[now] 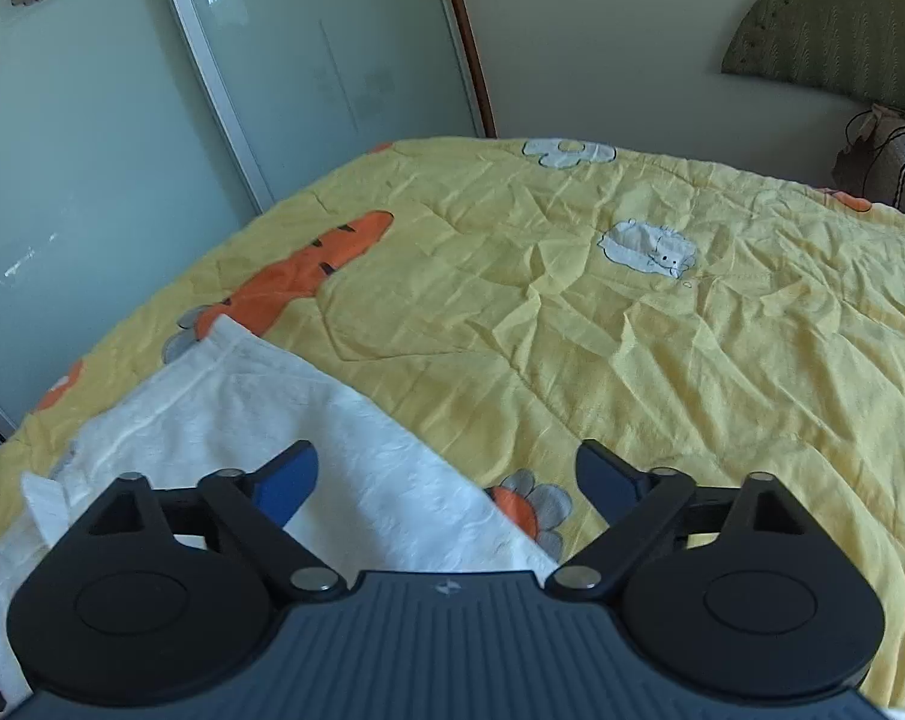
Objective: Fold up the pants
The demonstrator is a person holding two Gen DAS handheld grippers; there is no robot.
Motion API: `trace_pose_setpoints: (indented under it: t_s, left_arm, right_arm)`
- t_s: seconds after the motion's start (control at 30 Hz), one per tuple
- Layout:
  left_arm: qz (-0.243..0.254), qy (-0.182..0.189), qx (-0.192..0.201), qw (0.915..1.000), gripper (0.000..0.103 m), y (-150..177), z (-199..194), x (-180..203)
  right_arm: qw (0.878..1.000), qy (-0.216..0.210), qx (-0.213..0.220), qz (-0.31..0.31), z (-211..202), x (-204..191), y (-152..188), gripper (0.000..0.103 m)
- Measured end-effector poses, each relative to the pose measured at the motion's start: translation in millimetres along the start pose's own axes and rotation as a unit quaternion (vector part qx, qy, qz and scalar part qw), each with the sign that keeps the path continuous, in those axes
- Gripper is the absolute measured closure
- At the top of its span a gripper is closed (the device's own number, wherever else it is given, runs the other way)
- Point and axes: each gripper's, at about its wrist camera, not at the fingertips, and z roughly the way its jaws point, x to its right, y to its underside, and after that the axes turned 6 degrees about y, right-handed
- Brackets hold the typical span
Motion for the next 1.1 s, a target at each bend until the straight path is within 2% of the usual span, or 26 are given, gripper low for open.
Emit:
trace_pose_setpoints:
  t_s: [0.07, 0.13, 0.2, 0.23, 0.3, 0.33, 0.4, 0.47, 0.5, 0.53, 0.57, 0.63, 0.7, 0.8, 0.87, 0.9, 0.93, 0.97, 1.0, 1.07, 1.1]
  left_arm:
    - [0.005, -0.004, -0.004, 1.0000, 0.004, -7, 7, -1]
    - [0.008, -0.006, -0.002, 0.9999, 0.004, -17, 12, -2]
    - [0.004, 0.001, -0.002, 1.0000, 0.004, -32, 21, -5]
    - [-0.002, 0.008, -0.001, 1.0000, 0.004, -41, 26, -7]
    - [-0.023, 0.023, 0.000, 0.9995, 0.004, -62, 38, -11]
    - [-0.035, 0.030, 0.002, 0.9989, 0.005, -73, 44, -13]
    - [-0.060, 0.057, 0.012, 0.9965, 0.004, -98, 58, -19]
    - [-0.093, 0.075, 0.018, 0.9926, 0.005, -122, 75, -24]
    - [-0.118, 0.088, 0.008, 0.9891, 0.007, -134, 84, -28]
    - [-0.142, 0.106, 0.005, 0.9841, 0.006, -143, 91, -32]
    - [-0.162, 0.133, 0.004, 0.9778, 0.006, -150, 98, -36]
    - [-0.203, 0.160, -0.009, 0.9661, 0.006, -159, 108, -42]
    - [-0.234, 0.182, -0.014, 0.9551, 0.005, -165, 118, -47]
    - [-0.279, 0.196, -0.042, 0.9390, 0.007, -170, 139, -53]
    - [-0.304, 0.200, -0.064, 0.9293, 0.019, -170, 152, -58]
    - [-0.319, 0.199, -0.073, 0.9239, 0.039, -167, 155, -59]
    - [-0.329, 0.205, -0.077, 0.9185, 0.063, -162, 156, -62]
    - [-0.335, 0.212, -0.077, 0.9148, 0.074, -155, 154, -65]
    - [-0.338, 0.212, -0.075, 0.9141, 0.094, -149, 152, -65]
    - [-0.335, 0.204, -0.053, 0.9183, 0.094, -135, 139, -66]
    - [-0.329, 0.202, -0.043, 0.9215, 0.094, -130, 131, -66]
  right_arm:
    - [0.999, -0.021, -0.027, 0.001, 18, 2, 0, 0.032]
    - [0.998, -0.050, -0.028, -0.031, 21, -4, 2, 0.035]
    - [0.995, -0.068, -0.032, -0.071, 19, -14, 6, 0.055]
    - [0.993, -0.061, -0.032, -0.094, 17, -21, 10, 0.058]
    - [0.988, -0.017, -0.013, -0.152, 8, -35, 17, 0.087]
    - [0.983, 0.004, 0.009, -0.182, 0, -44, 22, 0.088]
    - [0.966, 0.034, 0.053, -0.252, -19, -66, 37, 0.091]
    - [0.936, 0.064, 0.090, -0.334, -37, -93, 59, 0.092]
    - [0.921, 0.073, 0.103, -0.367, -45, -104, 70, 0.093]
    - [0.904, 0.081, 0.117, -0.404, -52, -116, 83, 0.093]
    - [0.891, 0.086, 0.126, -0.427, -58, -123, 93, 0.093]
    - [0.864, 0.092, 0.142, -0.475, -69, -139, 117, 0.093]
    - [0.845, 0.095, 0.149, -0.504, -75, -146, 136, 0.093]
    - [0.830, 0.094, 0.150, -0.530, -79, -150, 154, 0.094]
    - [0.828, 0.093, 0.147, -0.532, -76, -151, 160, 0.094]
    - [0.829, 0.092, 0.147, -0.532, -76, -150, 162, 0.094]
    - [0.830, 0.093, 0.146, -0.530, -74, -151, 163, 0.094]
    - [0.832, 0.093, 0.146, -0.528, -74, -150, 163, 0.094]
    - [0.834, 0.092, 0.146, -0.524, -75, -151, 164, 0.095]
    - [0.834, 0.100, 0.150, -0.521, -76, -148, 165, 0.094]
    - [0.830, 0.114, 0.163, -0.522, -76, -149, 166, 0.094]
